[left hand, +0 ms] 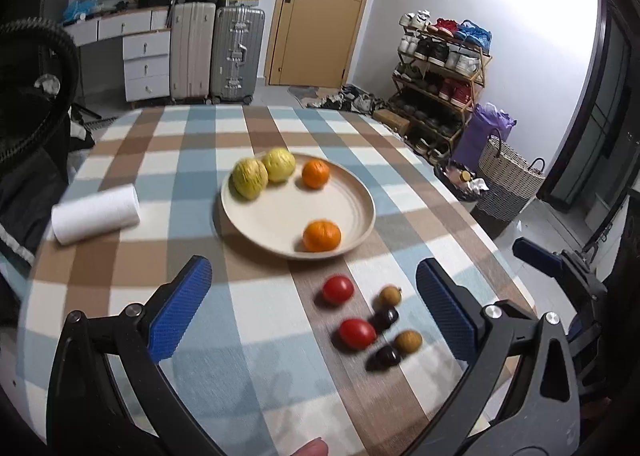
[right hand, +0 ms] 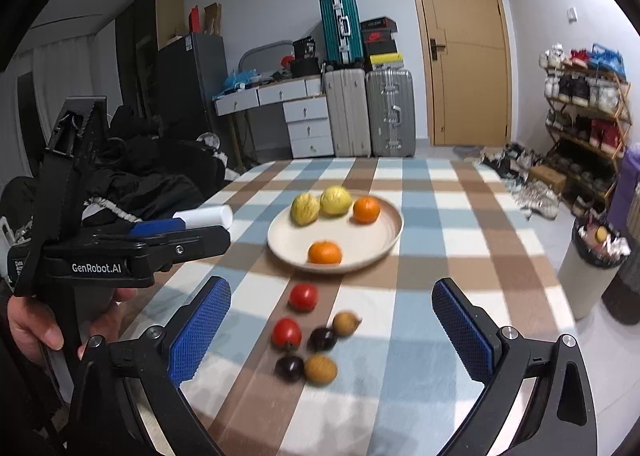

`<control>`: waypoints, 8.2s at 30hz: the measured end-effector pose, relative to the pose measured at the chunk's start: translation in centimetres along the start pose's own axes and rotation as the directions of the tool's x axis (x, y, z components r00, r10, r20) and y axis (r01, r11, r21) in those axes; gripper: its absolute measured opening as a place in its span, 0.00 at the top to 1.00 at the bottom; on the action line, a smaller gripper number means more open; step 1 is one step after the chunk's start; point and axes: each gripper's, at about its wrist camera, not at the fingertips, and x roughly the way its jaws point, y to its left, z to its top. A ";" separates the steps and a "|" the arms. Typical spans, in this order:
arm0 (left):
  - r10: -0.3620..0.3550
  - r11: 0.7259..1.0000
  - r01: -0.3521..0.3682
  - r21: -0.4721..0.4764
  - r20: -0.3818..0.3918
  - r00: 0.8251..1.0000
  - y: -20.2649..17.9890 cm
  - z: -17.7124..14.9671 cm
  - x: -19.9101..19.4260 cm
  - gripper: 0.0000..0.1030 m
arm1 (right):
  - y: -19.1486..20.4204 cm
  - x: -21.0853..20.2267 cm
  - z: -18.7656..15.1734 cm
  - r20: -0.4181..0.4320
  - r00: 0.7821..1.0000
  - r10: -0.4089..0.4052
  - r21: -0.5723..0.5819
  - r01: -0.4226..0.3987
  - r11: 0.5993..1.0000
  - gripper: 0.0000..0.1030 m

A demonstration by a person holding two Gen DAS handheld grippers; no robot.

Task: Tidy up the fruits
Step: 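Move both tools back toward the small fruits on the cloth, then grasp the brown round fruit with the right gripper while the left grasps a dark plum, then carry the brown fruit and the dark plum over the cream plate, then open both grippers to drop the fruits onto the plate, then move both tools back toward the tomatoes and plum on the cloth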

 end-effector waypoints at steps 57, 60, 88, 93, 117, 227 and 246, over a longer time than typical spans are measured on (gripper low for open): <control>-0.051 0.998 0.056 0.016 -0.233 0.971 -0.2 -7.0 6.7 0.01 | -4.0 6.1 -6.1 -0.159 0.957 0.241 0.288 -0.189 0.939 0.75; -0.065 0.997 0.074 0.028 -0.249 0.966 -0.9 -7.0 7.0 0.01 | -4.3 5.5 -5.9 -0.149 0.964 0.218 0.280 -0.170 0.945 0.75; -0.060 0.998 0.061 -0.006 -0.291 0.955 -5.0 -7.1 9.5 0.64 | -6.6 3.2 -5.6 -0.089 0.991 0.099 0.251 -0.074 0.965 0.75; -0.091 0.995 0.100 0.014 -0.292 0.952 -5.6 -7.3 9.0 0.78 | -6.6 3.0 -5.6 -0.085 0.991 0.099 0.252 -0.075 0.965 0.75; -0.163 0.986 0.159 -0.040 -0.165 0.973 -2.8 -5.0 5.7 0.78 | -6.7 5.1 -4.1 -0.120 0.982 0.146 0.285 -0.107 0.953 0.75; 0.076 0.997 -0.077 0.016 0.049 0.996 -2.6 -0.8 -0.1 0.01 | -3.3 0.8 -0.3 0.042 0.999 -0.034 0.164 0.027 0.986 0.00; -0.044 0.999 0.043 -0.013 -0.182 0.982 -0.4 -5.5 8.0 0.01 | -5.4 4.5 -3.4 -0.058 0.997 -0.054 0.198 0.065 0.978 0.00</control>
